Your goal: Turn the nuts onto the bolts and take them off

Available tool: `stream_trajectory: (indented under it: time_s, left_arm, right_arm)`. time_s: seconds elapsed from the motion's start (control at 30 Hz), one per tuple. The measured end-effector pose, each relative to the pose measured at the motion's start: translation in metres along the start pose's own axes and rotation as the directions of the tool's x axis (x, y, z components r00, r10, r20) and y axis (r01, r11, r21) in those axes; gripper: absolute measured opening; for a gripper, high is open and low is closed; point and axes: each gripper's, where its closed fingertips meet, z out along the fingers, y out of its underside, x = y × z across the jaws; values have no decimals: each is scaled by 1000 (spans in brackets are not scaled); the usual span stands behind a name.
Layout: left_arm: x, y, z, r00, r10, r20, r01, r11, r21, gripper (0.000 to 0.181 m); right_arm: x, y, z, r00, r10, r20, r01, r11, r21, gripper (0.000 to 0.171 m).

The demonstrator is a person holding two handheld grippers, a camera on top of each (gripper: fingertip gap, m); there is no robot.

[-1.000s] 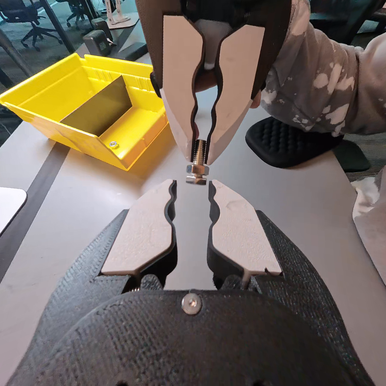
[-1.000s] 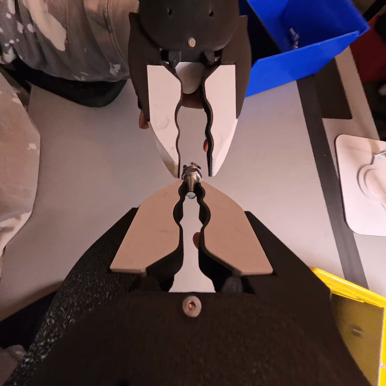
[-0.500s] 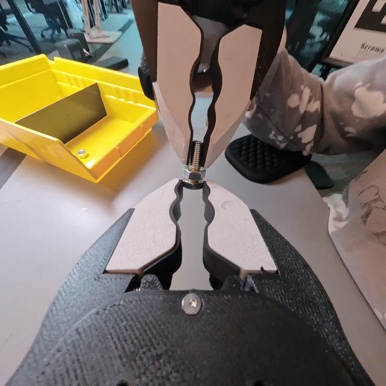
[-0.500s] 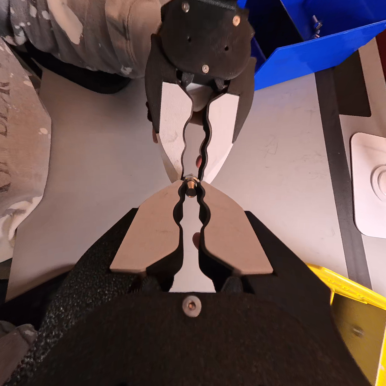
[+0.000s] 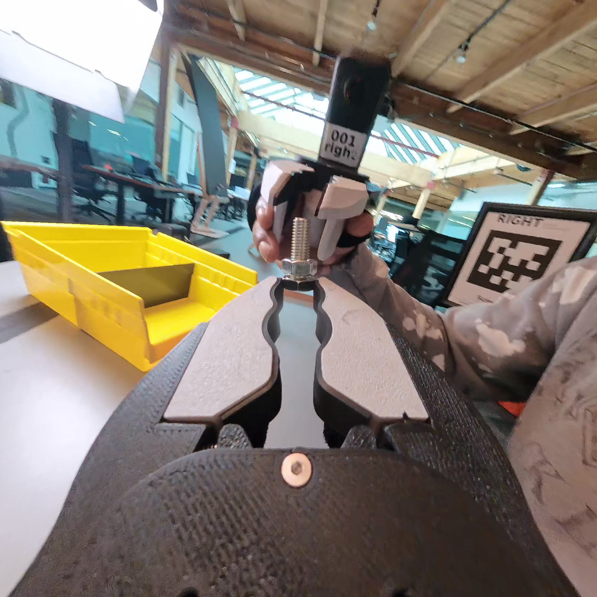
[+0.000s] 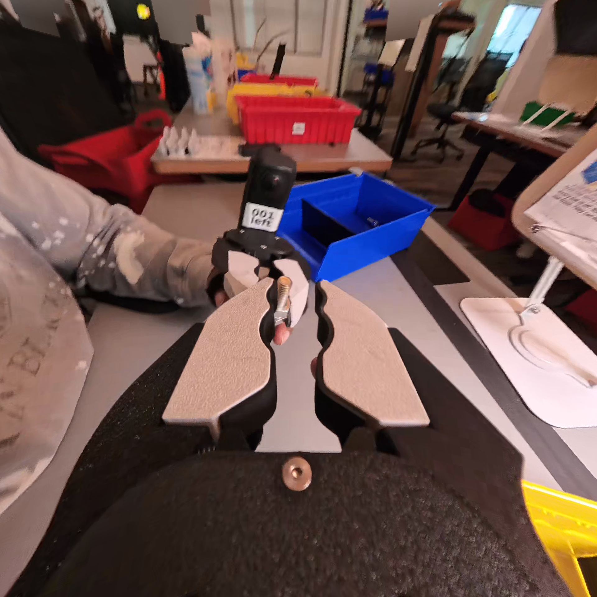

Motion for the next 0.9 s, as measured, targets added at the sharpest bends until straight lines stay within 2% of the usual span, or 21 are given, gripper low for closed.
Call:
stream_trajectory:
  time_s: [0.17, 0.27, 0.37, 0.4, 0.43, 0.47, 0.53, 0.7, 0.8, 0.87, 0.9]
  left_arm:
    - [-12, -18, -9, 986, 91, 143, -102, 992, 70, 18]
    - [-9, -26, -11, 977, 133, 166, -150, 985, 91, 18]
    - [-3, -35, -15, 981, 132, 142, -152, 979, 134, 18]
    - [1, -40, -18, 986, 124, 114, -142, 976, 164, 18]
    - [6, -44, -19, 990, 121, 76, -133, 975, 179, 18]
    - [7, -46, -19, 988, 131, 77, -143, 974, 174, 18]
    - [7, -50, -20, 983, 155, 99, -170, 970, 176, 18]
    - [-1, -45, -20, 976, 160, 149, -182, 971, 153, 18]
    - [1, -44, -18, 973, 173, 154, -194, 972, 134, 18]
    - [-3, -47, -21, 973, 161, 167, -186, 972, 145, 18]
    - [-3, -51, -25, 975, 152, 162, -180, 967, 179, 18]
  right_arm:
    - [4, -4, 18, 998, 39, -41, -37, 998, 51, 26]
    - [4, -1, 32, 996, 72, -42, -70, 996, 64, 28]
    - [4, -5, 31, 994, 108, -5, -107, 987, 116, 36]
    - [8, -8, 27, 991, 133, -6, -131, 981, 140, 32]
    - [26, -8, 19, 981, 164, -100, -145, 974, 172, 9]
    - [38, -9, 11, 972, 171, -160, -137, 969, 207, 9]
    - [31, -12, 9, 979, 170, -114, -143, 967, 211, 14]
    - [-2, -21, 35, 995, 90, -47, -80, 980, 181, 32]
    - [4, -19, 35, 992, 106, -66, -91, 976, 198, 40]
    - [9, -18, 31, 988, 147, -48, -134, 970, 203, 41]
    - [12, -18, 29, 986, 148, -72, -130, 969, 208, 34]
